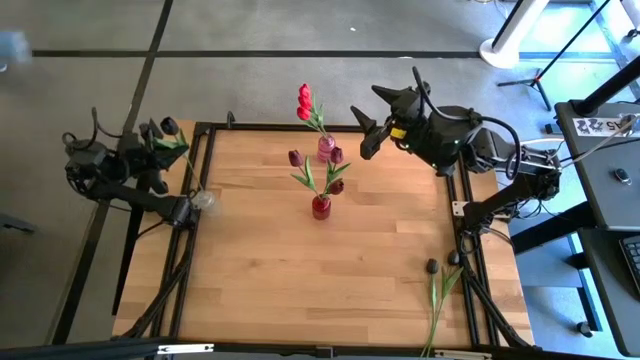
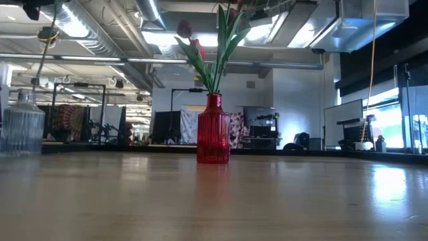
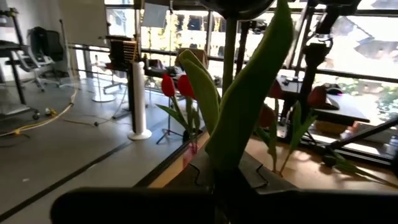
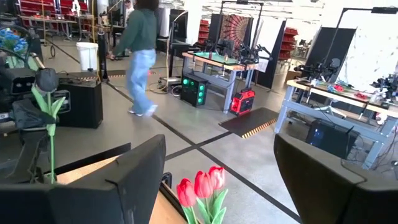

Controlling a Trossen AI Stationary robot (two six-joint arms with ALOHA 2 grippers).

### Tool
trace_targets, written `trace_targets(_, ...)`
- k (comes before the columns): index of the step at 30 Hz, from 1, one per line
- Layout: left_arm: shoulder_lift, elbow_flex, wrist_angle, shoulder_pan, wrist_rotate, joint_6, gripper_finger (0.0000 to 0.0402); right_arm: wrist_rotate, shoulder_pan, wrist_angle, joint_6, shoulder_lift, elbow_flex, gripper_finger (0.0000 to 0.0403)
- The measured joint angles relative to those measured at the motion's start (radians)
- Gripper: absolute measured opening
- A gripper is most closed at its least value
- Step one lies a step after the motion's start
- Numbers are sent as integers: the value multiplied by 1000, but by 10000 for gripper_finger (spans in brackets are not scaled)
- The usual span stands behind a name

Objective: Sort flowers into vase by color
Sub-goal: Put the top black flower into the transparent vase

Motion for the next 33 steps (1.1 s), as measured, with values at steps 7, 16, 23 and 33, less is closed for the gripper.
trace_targets(7, 0, 0, -14, 0, -11, -47, 9, -1, -1, -3, -7, 0, 0, 298)
trace_targets(16, 0, 0, -22, 0, 75, -152, 9, -1, -1, -5, -16, 0, 0, 298)
trace_targets(23, 0, 2, 12, 0, 52, -79, 9, -1, -1, -4, -33, 0, 0, 298)
trace_targets(33, 1, 29, -100, 0, 23, -130, 9, -1, -1, -4, -33, 0, 0, 298)
